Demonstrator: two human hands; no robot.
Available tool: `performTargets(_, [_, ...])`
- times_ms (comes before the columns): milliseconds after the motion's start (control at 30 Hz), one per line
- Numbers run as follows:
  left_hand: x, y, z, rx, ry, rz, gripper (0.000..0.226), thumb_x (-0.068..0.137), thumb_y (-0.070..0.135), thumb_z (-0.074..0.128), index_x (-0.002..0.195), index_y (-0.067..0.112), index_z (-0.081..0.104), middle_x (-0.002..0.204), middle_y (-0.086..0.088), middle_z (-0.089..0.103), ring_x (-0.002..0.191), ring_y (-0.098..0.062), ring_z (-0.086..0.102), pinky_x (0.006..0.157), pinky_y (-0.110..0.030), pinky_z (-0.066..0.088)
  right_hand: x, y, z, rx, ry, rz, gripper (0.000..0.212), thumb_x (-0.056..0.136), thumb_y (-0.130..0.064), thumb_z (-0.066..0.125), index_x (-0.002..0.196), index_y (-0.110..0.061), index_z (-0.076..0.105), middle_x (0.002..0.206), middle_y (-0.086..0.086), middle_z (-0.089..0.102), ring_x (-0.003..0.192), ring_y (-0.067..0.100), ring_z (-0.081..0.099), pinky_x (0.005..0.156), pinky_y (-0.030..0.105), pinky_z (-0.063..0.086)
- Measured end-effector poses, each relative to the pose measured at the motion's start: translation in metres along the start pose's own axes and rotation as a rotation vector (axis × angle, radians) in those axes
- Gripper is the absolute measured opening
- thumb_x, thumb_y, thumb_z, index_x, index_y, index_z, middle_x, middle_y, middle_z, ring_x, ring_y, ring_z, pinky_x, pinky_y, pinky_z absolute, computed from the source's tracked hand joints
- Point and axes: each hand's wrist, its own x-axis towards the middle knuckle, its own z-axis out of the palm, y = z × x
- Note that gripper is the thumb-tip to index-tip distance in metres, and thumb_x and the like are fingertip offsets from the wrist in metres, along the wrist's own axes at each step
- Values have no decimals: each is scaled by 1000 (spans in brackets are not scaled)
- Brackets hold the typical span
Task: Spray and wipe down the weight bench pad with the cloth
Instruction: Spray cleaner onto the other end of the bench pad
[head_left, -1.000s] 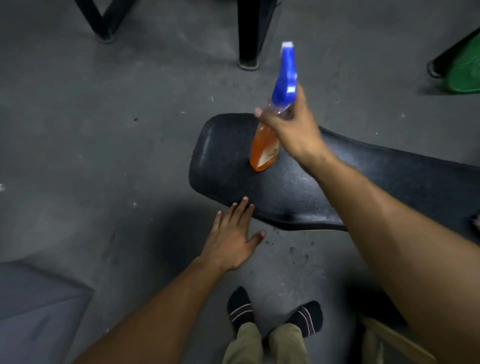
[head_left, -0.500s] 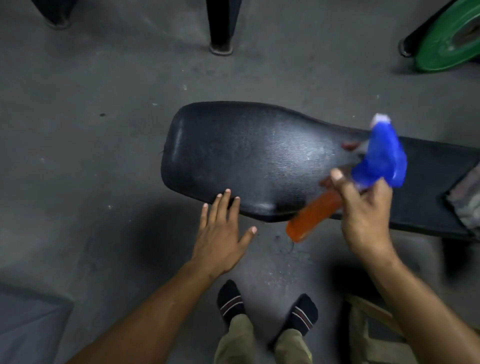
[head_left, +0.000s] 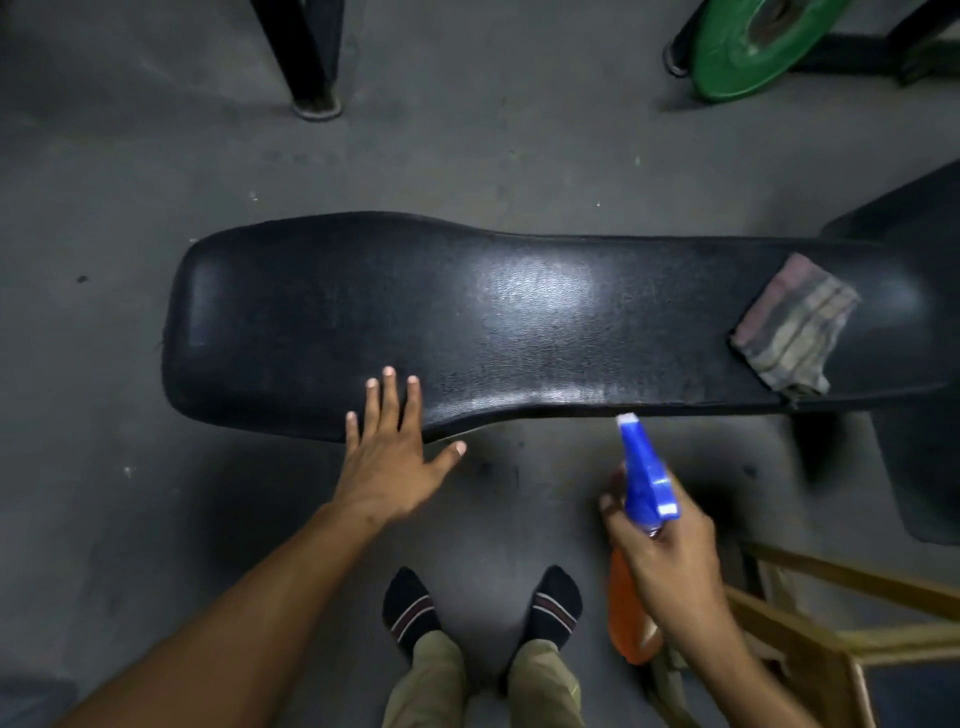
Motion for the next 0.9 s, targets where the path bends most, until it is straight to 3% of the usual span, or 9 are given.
performTargets(100, [-2, 0, -6, 21, -32, -3, 102, 92, 75, 37, 158, 24, -21, 158, 0, -42, 148, -21, -35, 123, -51, -10, -7, 4, 5, -42, -88, 17, 17, 80, -15, 72, 87, -23, 60, 74, 0, 62, 61, 7, 53, 63, 28, 48])
performTargets(200, [-3, 2, -9, 46, -45, -7, 105, 91, 74, 42, 158, 23, -21, 158, -1, -41, 148, -21, -34, 124, -51, -7, -12, 3, 14, -54, -173, 56, 18, 76, -25, 68, 91, -21, 59, 71, 3, 62, 63, 23, 57, 66, 42, 52])
performTargets(333, [-5, 8, -6, 46, -33, -30, 108, 90, 72, 47, 158, 21, -20, 160, -3, -39, 150, -23, -31, 124, -52, -3, -7, -3, 20, -25, -222, 12, 20, 84, -12, 75, 89, -24, 59, 69, 2, 61, 61, 21, 53, 67, 41, 49])
performTargets(500, [-4, 13, -4, 31, -32, -62, 110, 89, 70, 51, 158, 22, -21, 159, -2, -40, 149, -22, -32, 125, -51, -2, 17, 8, 1, 17, -62, 45, 17, 81, -27, 72, 91, -16, 63, 77, 4, 65, 69, 24, 59, 67, 26, 46])
performTargets(600, [-3, 13, -3, 39, -32, -67, 112, 89, 70, 52, 157, 22, -23, 158, -2, -41, 149, -22, -33, 124, -51, -2, 34, 13, -18, 2, -18, 71, 15, 86, -10, 78, 93, -12, 65, 80, 5, 67, 76, 28, 61, 67, 19, 44])
performTargets(667, [-2, 13, 0, 54, -29, -72, 115, 88, 71, 53, 156, 22, -25, 157, -3, -43, 148, -23, -34, 124, -51, -2, 43, 14, -24, -5, -30, 80, 15, 86, -12, 77, 92, -16, 64, 81, 2, 67, 77, 29, 62, 72, 27, 47])
performTargets(767, [-2, 13, 2, 79, -33, -76, 117, 87, 72, 53, 155, 21, -27, 156, -4, -44, 147, -24, -35, 124, -52, -2, 51, 7, -22, -37, -91, 42, 21, 79, -33, 70, 96, -25, 60, 78, 0, 68, 75, 27, 64, 75, 39, 50])
performTargets(900, [-1, 13, 0, 88, -42, -73, 119, 87, 69, 56, 155, 19, -26, 156, -6, -43, 148, -26, -34, 124, -52, -1, 54, -5, -2, -91, -245, -70, 20, 82, -25, 72, 87, -29, 53, 70, -4, 60, 64, 21, 52, 71, 43, 48])
